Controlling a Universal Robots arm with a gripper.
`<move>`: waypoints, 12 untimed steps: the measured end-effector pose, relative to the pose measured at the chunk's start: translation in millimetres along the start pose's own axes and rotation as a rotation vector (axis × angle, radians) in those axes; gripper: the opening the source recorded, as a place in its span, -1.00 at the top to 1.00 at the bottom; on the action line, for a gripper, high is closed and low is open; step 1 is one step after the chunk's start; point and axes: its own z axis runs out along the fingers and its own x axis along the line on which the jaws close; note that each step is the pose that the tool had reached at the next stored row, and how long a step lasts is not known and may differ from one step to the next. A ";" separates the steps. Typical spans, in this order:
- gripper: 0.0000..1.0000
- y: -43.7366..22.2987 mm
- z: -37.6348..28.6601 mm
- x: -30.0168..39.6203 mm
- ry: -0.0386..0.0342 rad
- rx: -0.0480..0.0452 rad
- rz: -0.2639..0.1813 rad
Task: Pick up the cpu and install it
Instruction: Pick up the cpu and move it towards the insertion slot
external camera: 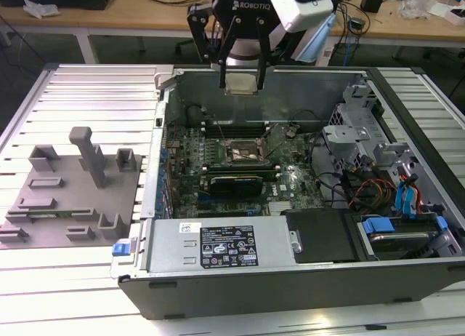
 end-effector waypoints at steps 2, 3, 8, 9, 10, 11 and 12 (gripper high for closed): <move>-0.09 0.3 4.9 -2.9 0.0000 -0.0001 0.000; -0.09 0.6 6.5 -4.3 0.0001 0.0000 0.000; -0.09 11.1 18.7 -11.5 0.0003 0.0001 0.000; -0.09 15.2 22.2 -12.1 0.0002 -0.0001 0.000; -0.09 19.1 26.0 -12.5 0.0003 0.0001 0.000; -0.09 20.7 27.9 -12.8 0.0002 0.0000 0.000; -0.09 22.3 29.7 -13.0 0.0002 0.0000 0.000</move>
